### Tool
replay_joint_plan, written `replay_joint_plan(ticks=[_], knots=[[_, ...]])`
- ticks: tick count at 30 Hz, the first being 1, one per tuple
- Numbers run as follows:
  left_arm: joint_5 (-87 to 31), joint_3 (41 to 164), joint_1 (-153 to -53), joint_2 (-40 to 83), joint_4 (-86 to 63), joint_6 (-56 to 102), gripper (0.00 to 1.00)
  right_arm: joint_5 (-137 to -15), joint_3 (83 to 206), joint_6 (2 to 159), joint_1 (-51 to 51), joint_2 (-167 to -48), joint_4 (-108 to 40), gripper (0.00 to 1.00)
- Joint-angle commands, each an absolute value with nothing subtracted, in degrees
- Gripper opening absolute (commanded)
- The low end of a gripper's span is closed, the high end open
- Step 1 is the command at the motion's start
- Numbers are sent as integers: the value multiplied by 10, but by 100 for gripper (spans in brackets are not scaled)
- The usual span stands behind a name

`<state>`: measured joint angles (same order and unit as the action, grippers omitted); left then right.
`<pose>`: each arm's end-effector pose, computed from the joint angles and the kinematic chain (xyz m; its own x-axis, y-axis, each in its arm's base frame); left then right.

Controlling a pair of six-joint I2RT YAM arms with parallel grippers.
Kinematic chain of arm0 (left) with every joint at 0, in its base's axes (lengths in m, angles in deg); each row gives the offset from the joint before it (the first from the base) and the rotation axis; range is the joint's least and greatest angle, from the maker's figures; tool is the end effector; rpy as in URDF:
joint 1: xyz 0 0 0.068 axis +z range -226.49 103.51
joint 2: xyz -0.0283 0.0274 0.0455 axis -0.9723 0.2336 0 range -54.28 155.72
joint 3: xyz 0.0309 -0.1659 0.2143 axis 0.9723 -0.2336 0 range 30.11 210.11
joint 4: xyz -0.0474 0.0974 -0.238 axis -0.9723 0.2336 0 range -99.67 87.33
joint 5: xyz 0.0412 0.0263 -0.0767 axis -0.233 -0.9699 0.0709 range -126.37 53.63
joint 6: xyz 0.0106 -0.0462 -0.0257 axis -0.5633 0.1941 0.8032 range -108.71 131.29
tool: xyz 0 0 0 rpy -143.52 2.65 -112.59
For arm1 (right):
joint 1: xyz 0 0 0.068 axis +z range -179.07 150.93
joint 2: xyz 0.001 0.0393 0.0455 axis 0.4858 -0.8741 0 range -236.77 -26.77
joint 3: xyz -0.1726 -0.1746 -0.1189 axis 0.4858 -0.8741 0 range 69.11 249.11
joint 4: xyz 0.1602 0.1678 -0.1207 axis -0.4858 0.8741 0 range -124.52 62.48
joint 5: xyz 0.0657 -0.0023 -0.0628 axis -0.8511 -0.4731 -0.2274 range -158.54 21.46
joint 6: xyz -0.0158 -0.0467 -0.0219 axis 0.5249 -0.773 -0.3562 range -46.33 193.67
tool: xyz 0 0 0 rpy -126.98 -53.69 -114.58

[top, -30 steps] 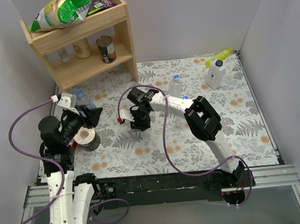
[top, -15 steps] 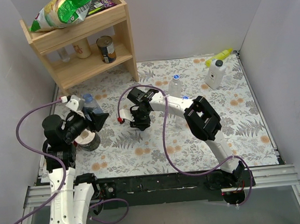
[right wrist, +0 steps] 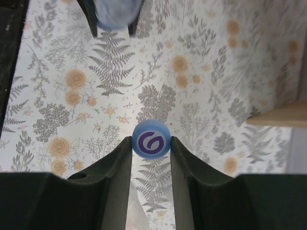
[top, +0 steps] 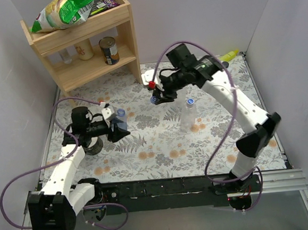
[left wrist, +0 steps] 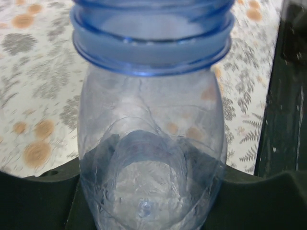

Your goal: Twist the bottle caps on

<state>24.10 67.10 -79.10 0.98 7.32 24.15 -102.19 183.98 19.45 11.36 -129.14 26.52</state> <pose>0.1943 -0.0398 0.2577 -0.7253 -0.0767 -0.6842 0.5854 0.4544 -0.6715 0.2699 0.2559 0.4053 0.3310 -0.6053 -0.7239 -0.9417 -0.1629 -0.2944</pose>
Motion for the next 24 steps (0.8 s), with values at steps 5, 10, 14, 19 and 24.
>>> replay_joint_plan(ticks=[5, 10, 14, 19, 24], knots=[[214, 636, -968, 35, 26, 153, 0, -1104, 1842, 104, 137, -1221, 354, 35], [178, 643, -1030, 56, -7, 194, 0, -1121, 1854, 102, 156, -1240, 366, 36], [147, 653, -1048, 62, -25, 232, 0, -1109, 1843, 88, 187, -1243, 364, 35], [140, 648, -1052, 50, -34, 251, 0, -1102, 1835, 84, 218, -1242, 366, 36], [136, 647, -1053, 38, -33, 253, 0, -1089, 1824, 76, 230, -1246, 374, 36]])
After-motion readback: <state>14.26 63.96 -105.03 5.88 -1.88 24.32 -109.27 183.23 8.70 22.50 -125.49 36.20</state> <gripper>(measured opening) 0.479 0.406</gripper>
